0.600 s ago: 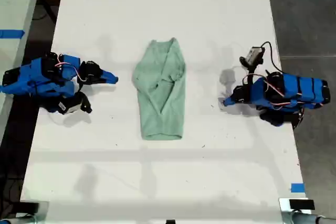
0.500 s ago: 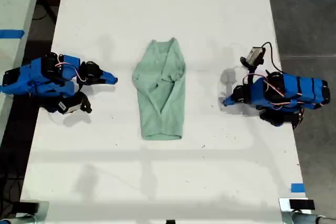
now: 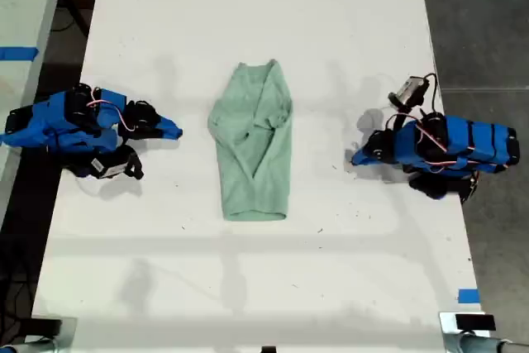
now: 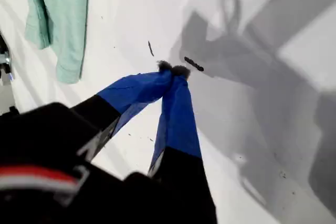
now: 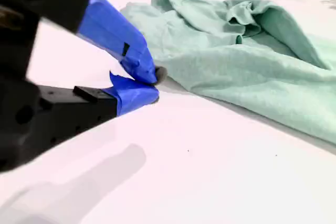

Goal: Fold t shirt

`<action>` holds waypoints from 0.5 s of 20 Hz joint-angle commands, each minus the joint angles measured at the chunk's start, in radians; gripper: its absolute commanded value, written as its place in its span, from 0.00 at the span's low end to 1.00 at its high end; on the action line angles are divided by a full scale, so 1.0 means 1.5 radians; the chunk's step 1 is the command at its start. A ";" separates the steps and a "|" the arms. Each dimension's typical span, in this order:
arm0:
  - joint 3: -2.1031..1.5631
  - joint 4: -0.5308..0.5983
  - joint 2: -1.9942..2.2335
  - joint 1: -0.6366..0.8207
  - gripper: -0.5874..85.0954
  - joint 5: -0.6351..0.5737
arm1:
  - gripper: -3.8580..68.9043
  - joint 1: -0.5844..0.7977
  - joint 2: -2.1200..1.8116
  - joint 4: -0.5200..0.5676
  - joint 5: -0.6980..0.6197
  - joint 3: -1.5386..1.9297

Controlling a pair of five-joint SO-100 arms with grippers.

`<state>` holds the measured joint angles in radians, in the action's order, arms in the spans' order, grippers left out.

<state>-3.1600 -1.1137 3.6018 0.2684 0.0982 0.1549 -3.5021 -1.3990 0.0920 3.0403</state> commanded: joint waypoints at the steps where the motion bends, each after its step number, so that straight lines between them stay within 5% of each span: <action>1: 0.067 -0.005 -0.033 -0.002 0.01 0.056 | 0.04 -0.021 0.001 0.008 0.014 -0.029; 4: 0.217 0.044 -0.274 -0.061 0.01 0.121 | 0.04 -0.035 0.141 0.005 0.033 -0.196; 9: 0.618 0.054 -0.833 -0.235 0.01 0.206 | 0.04 -0.177 0.795 0.094 0.096 -0.647; 10: 0.696 0.050 -0.932 -0.261 0.07 0.210 | 0.05 -0.196 0.895 0.097 0.092 -0.735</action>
<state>-2.3792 -1.0523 2.5019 -0.0491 0.3820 -0.0752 -2.5188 -1.2870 0.2194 2.2519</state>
